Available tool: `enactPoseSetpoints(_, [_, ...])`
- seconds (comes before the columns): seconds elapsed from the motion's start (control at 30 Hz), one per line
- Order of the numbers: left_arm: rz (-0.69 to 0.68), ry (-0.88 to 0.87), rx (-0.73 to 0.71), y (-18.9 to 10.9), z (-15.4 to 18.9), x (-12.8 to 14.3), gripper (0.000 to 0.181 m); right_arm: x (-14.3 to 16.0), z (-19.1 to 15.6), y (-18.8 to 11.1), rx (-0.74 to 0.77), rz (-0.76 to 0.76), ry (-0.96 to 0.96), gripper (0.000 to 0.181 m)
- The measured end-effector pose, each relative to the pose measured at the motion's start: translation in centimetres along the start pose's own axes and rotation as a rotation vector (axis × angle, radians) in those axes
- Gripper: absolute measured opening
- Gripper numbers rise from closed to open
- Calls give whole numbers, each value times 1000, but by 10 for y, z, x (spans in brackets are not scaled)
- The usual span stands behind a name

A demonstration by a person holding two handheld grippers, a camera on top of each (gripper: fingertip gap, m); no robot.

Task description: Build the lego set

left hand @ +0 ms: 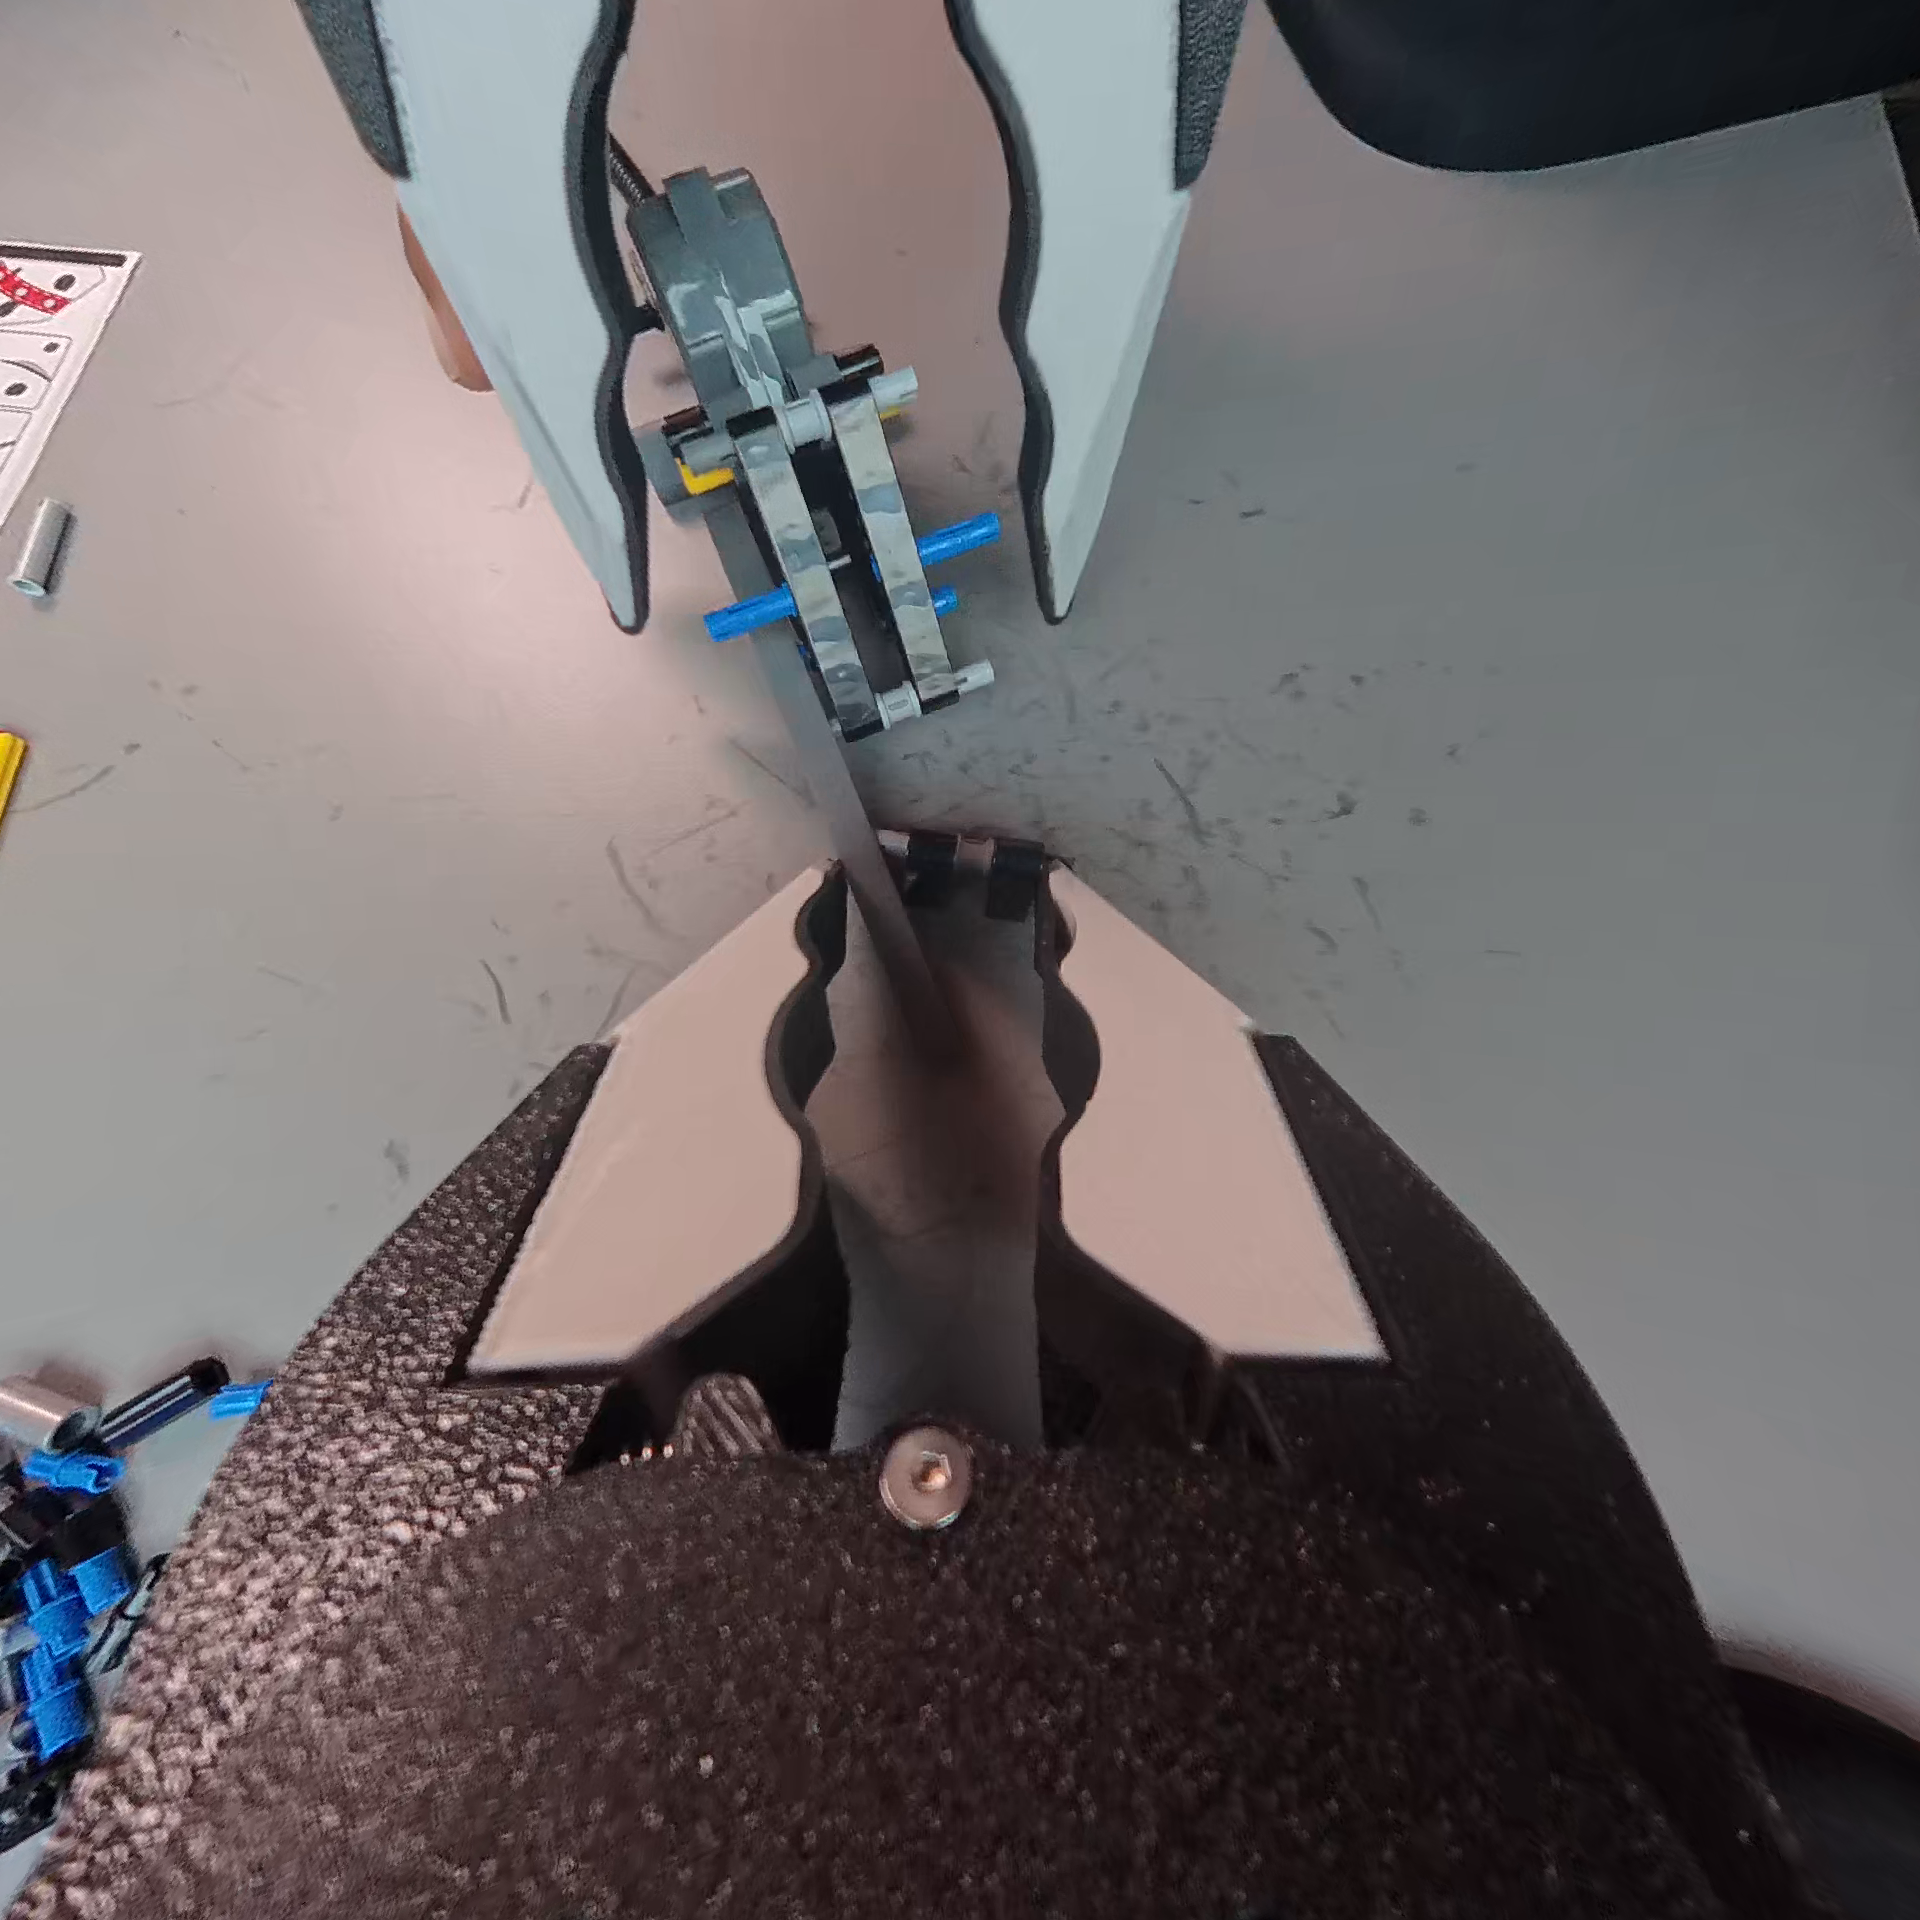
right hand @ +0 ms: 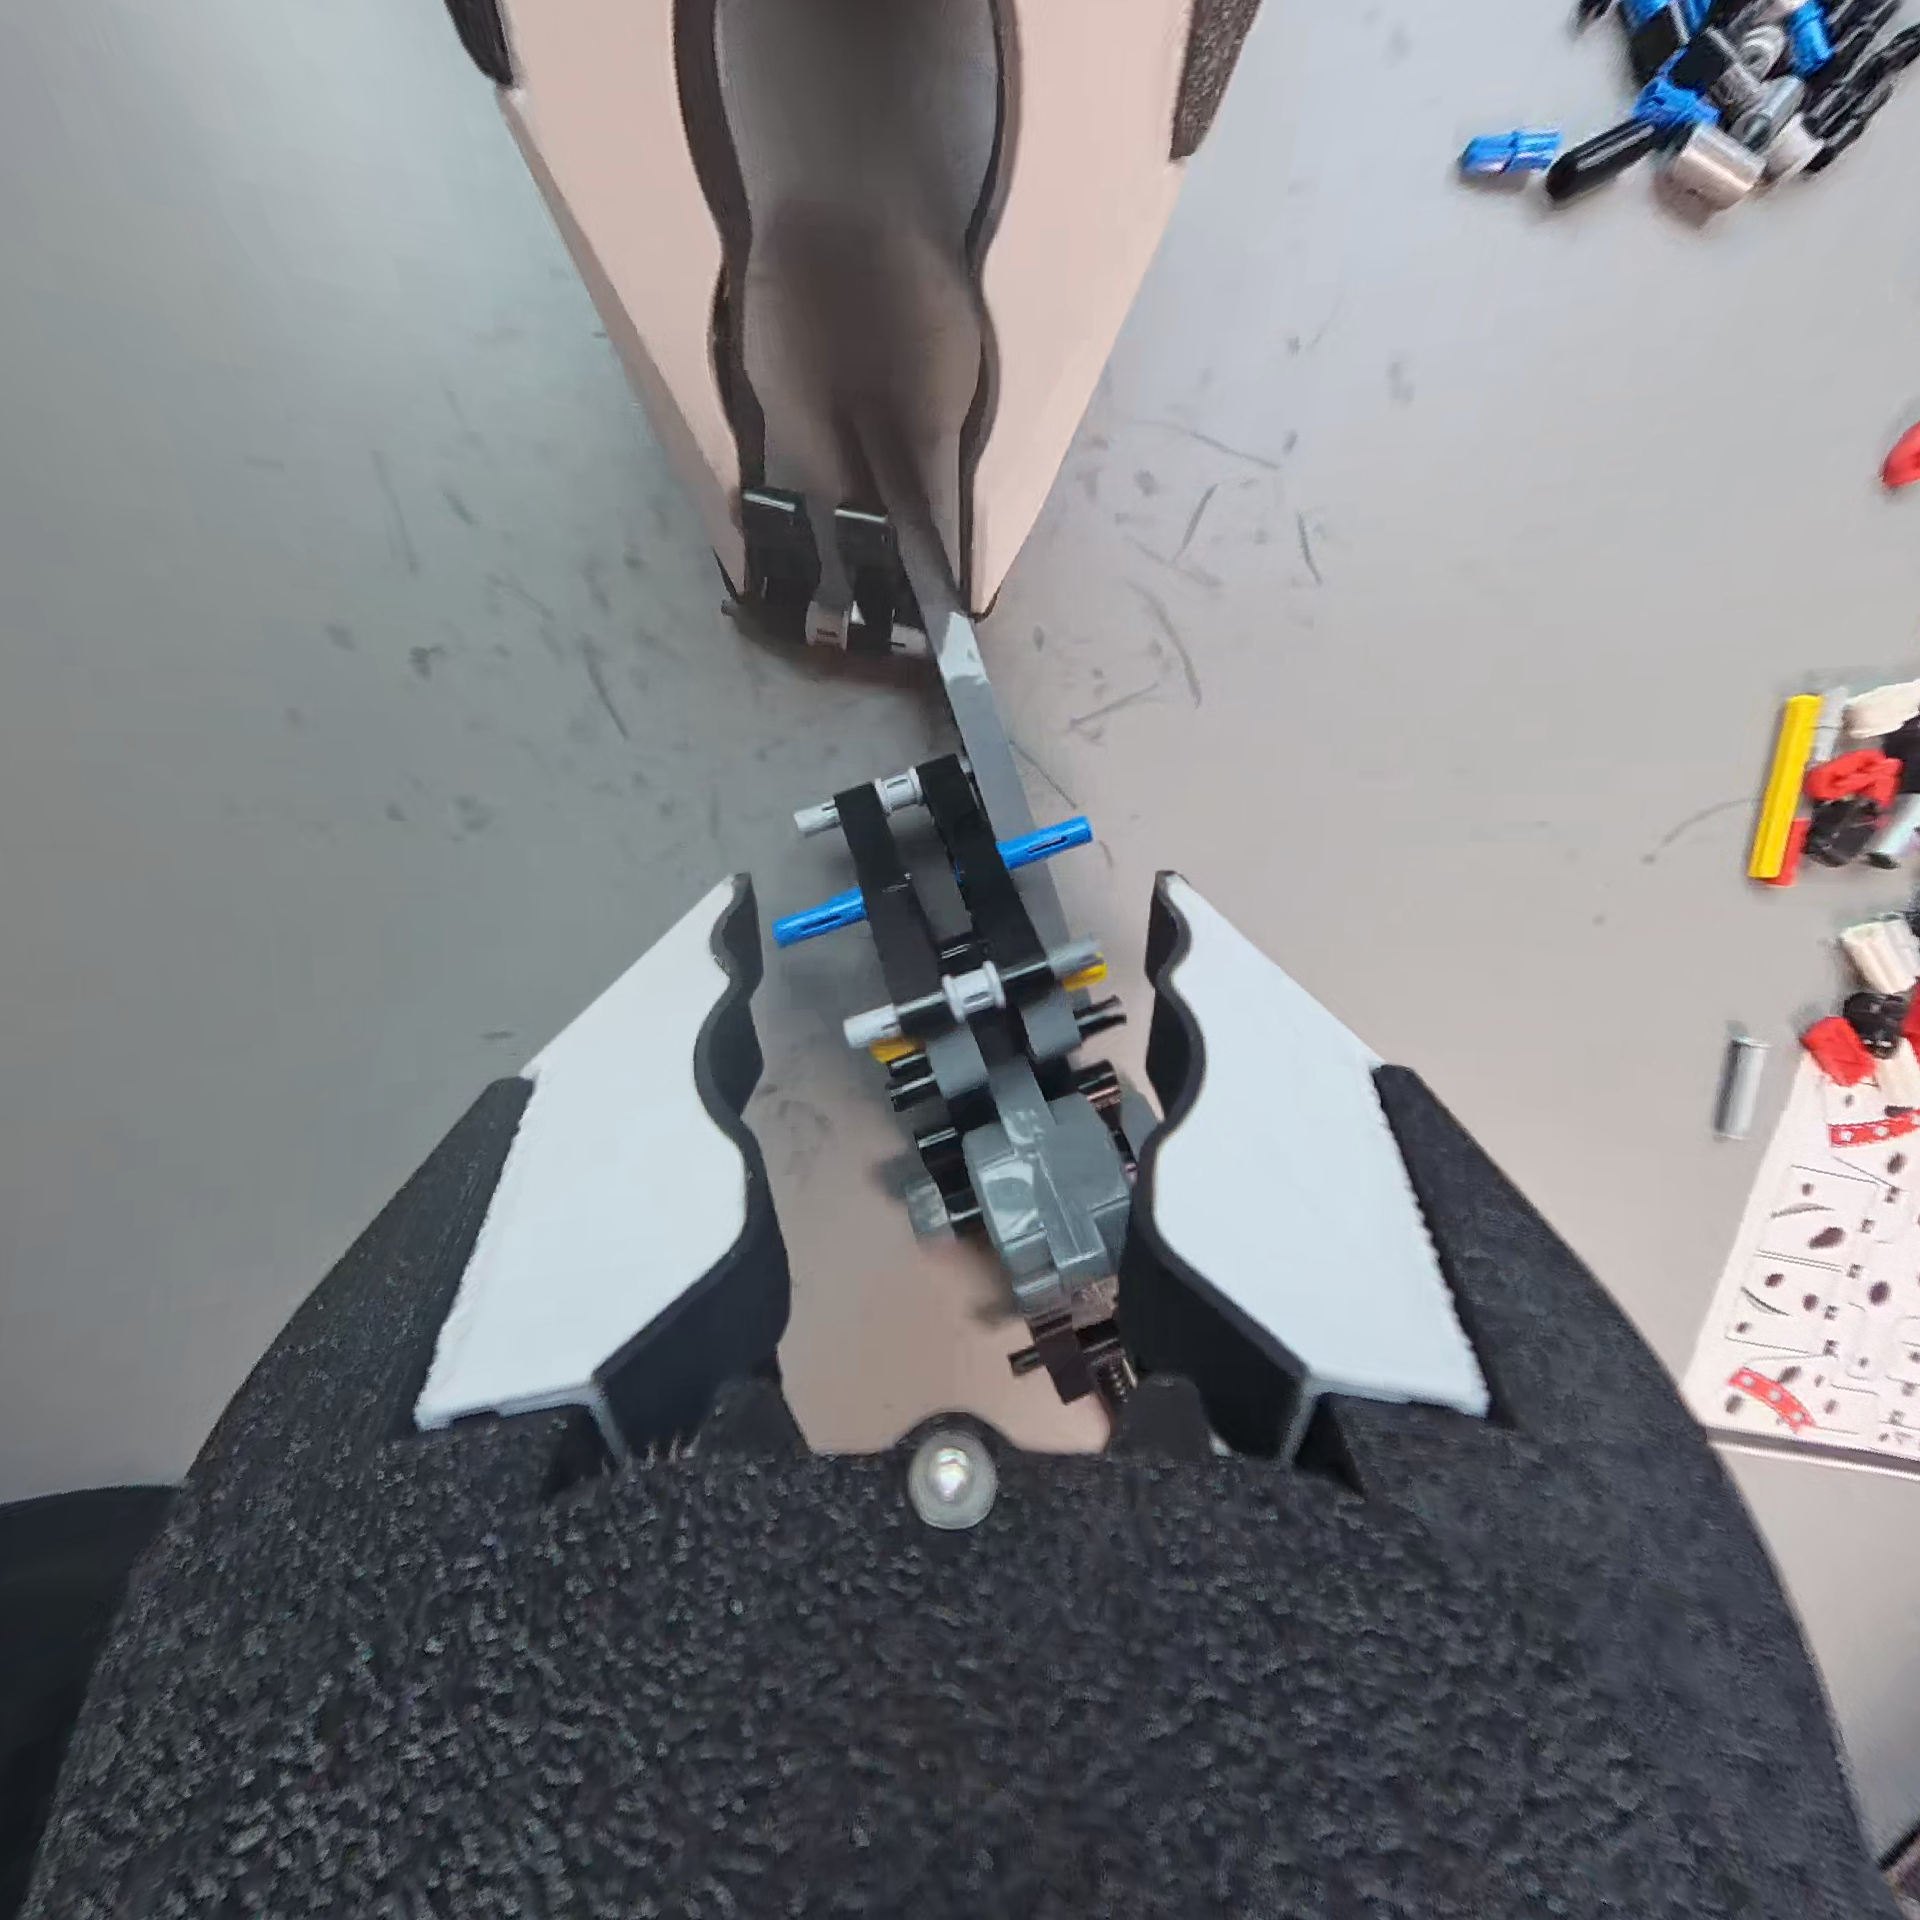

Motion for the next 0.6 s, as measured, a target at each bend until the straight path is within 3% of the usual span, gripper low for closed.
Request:
enactPoseSetpoints(0.17, [-4,-16,-37,-1,0,1,39,-11,-2,9,-10,-68,7,63])
enactPoseSetpoints(0.33, [-2,-42,-72,-1,4,1,42,-16,-7,9,16,-71,157,56])
enactPoseSetpoints(0.6, [-1,-46,-73,0,6,1,43,-23,-13,11,7,-86,140,71])
Point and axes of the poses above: each gripper's, where its closed fingertips meet, y out along the fingers, x out of its underside, z = x × y across the jaws, the point moved 8 cm from there along -y, back along the fingers, and after that the axes turned 8 degrees about -y, right-handed, at the moved point
